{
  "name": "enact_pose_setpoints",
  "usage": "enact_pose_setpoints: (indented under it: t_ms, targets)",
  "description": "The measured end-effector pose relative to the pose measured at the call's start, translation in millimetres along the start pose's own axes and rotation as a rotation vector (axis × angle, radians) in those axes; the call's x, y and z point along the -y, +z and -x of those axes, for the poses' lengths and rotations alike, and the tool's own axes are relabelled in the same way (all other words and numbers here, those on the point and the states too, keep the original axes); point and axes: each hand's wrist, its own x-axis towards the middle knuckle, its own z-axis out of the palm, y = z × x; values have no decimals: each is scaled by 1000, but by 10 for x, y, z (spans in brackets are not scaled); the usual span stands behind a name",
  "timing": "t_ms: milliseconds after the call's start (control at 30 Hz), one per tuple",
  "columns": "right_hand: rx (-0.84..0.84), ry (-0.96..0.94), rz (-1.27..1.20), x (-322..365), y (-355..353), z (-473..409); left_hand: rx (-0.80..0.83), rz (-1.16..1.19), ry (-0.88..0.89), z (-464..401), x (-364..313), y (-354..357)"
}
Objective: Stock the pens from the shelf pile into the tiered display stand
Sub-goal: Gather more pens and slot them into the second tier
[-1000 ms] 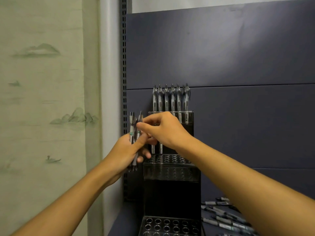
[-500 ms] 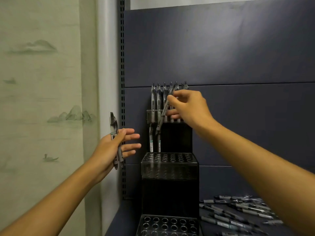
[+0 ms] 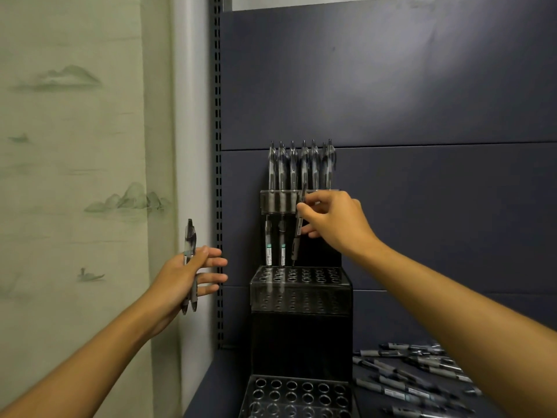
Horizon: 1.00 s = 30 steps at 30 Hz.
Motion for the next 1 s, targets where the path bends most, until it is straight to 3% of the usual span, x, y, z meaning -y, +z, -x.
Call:
enact_pose_setpoints:
  t_ms: [700,1000]
  targets:
    - [155,125,-33,-72,99,141,73,42,33,35,-113,216]
    - [238,68,248,-85,113,117,117,28,59,88,-156,326]
